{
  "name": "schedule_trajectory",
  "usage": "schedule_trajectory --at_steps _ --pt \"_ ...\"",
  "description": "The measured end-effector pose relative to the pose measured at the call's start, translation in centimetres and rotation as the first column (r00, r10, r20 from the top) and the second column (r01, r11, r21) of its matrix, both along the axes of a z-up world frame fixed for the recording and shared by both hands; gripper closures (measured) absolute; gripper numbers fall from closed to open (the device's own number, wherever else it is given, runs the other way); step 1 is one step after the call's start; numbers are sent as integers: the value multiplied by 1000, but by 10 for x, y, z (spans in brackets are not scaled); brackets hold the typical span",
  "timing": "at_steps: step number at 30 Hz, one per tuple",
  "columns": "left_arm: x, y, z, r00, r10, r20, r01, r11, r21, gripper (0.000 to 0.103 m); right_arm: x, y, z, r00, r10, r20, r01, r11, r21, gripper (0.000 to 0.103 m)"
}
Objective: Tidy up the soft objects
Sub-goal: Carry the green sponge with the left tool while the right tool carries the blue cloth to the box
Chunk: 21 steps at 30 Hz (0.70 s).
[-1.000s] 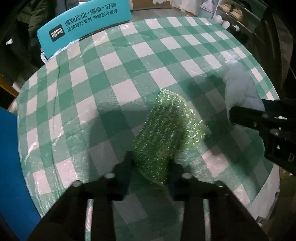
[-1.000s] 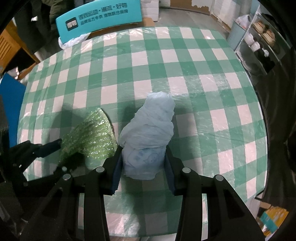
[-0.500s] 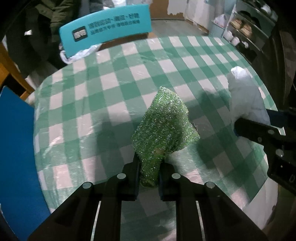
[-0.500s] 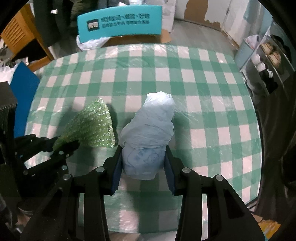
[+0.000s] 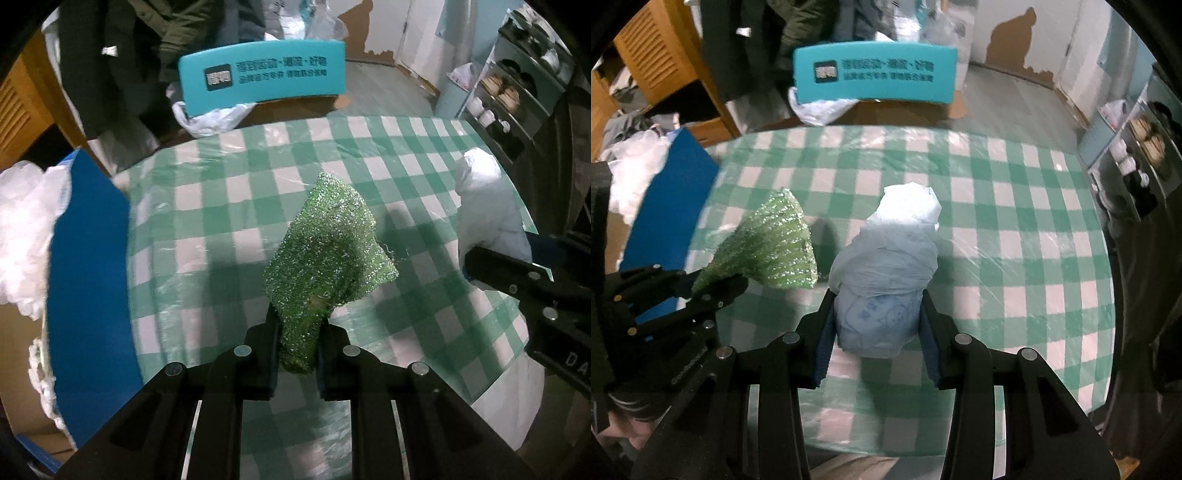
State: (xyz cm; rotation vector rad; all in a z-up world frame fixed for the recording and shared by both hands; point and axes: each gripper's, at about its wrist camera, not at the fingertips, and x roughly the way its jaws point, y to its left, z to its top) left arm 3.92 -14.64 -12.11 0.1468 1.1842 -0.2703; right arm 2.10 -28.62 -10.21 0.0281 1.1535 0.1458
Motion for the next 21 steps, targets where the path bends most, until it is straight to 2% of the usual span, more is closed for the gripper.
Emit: schedule_trajectory --at_steps 6,15,21 --pt "-2 21 11 999 42 0 -42 999 -14 88 -3 16 14 999 33 26 -33 999 15 63" --pt "-13 46 33 998 58 26 -57 998 -29 88 -6 37 30 995 82 59 -84 996 35 63" --pt "-20 57 46 996 57 70 -56 998 -23 88 -7 50 38 991 109 72 -113 992 49 63"
